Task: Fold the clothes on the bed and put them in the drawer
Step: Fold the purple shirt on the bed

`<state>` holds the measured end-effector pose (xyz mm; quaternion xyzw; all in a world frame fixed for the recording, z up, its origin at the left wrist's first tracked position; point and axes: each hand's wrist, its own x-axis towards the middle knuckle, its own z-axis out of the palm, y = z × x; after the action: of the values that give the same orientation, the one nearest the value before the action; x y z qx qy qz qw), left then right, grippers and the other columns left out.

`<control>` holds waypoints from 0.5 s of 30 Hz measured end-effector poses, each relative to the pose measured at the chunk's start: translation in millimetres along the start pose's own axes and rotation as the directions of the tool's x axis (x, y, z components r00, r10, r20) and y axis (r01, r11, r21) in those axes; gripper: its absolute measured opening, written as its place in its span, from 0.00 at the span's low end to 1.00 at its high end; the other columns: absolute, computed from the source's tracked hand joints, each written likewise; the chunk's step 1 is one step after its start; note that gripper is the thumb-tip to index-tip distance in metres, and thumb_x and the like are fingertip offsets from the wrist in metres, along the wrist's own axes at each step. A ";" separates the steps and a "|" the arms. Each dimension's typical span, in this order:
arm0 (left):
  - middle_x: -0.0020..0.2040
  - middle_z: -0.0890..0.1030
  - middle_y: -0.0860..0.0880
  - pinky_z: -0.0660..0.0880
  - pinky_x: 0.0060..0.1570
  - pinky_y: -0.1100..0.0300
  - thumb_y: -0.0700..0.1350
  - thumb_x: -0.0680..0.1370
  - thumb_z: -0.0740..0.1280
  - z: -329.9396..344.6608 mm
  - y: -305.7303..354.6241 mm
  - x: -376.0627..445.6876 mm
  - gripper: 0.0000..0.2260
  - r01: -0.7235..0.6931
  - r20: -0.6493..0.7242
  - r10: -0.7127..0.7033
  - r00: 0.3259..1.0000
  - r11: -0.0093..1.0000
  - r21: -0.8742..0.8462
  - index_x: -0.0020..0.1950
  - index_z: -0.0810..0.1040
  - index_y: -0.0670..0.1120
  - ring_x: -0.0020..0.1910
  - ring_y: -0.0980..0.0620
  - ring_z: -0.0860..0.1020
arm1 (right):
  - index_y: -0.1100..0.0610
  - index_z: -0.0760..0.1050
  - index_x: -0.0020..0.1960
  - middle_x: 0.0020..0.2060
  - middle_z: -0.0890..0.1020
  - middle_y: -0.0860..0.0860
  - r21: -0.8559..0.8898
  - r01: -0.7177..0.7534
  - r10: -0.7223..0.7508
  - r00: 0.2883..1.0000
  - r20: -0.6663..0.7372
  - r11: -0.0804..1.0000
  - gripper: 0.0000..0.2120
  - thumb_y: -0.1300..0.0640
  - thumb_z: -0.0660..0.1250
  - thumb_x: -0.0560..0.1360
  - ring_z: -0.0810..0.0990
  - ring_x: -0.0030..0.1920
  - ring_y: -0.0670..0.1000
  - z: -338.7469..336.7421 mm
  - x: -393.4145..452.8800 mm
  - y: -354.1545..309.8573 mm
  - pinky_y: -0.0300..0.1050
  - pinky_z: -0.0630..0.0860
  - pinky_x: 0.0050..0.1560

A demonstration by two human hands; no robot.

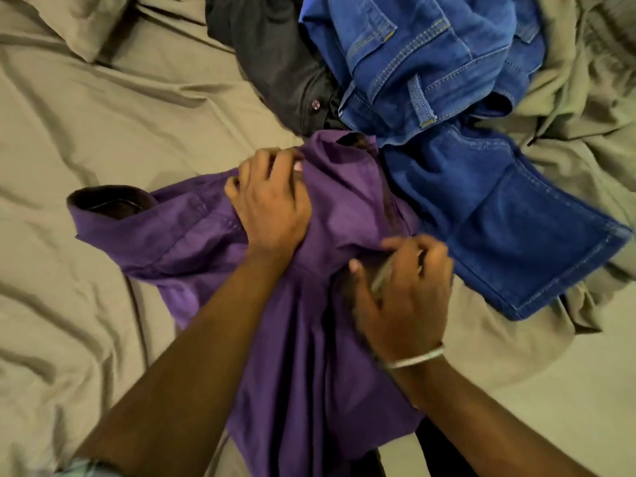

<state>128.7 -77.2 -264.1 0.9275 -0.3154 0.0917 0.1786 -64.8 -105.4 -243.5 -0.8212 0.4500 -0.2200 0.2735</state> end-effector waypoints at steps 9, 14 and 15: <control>0.73 0.71 0.56 0.56 0.71 0.41 0.57 0.80 0.60 -36.9 -25.4 -108.6 0.15 0.247 0.261 -0.240 0.935 0.969 0.004 0.67 0.76 0.64 0.76 0.51 0.63 | 0.54 0.74 0.55 0.53 0.76 0.50 -0.076 -0.228 0.222 0.734 0.642 0.971 0.16 0.43 0.67 0.75 0.79 0.51 0.55 6.2 -114.4 -18.4 0.50 0.75 0.45; 0.80 0.51 0.61 0.40 0.73 0.38 0.65 0.78 0.49 -22.3 -56.3 -118.5 0.24 0.247 0.495 -0.175 0.851 0.965 -0.084 0.75 0.58 0.69 0.80 0.51 0.45 | 0.55 0.68 0.46 0.31 0.75 0.45 0.346 -0.372 0.185 0.863 0.470 0.861 0.07 0.53 0.64 0.78 0.74 0.31 0.45 -3.4 -138.8 -18.4 0.42 0.68 0.33; 0.80 0.50 0.61 0.39 0.73 0.38 0.64 0.79 0.50 -20.8 -58.5 -117.3 0.23 0.269 0.510 -0.174 0.843 0.956 -0.118 0.75 0.57 0.69 0.80 0.52 0.44 | 0.53 0.67 0.45 0.30 0.74 0.43 0.389 -0.397 0.200 0.866 0.457 0.831 0.07 0.53 0.63 0.79 0.72 0.29 0.42 -7.4 -143.5 -15.9 0.38 0.67 0.31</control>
<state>71.6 38.7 -294.1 0.9295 -0.2479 -0.1994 0.1867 -130.9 23.2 -244.2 -0.6742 0.4432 -0.1045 0.5815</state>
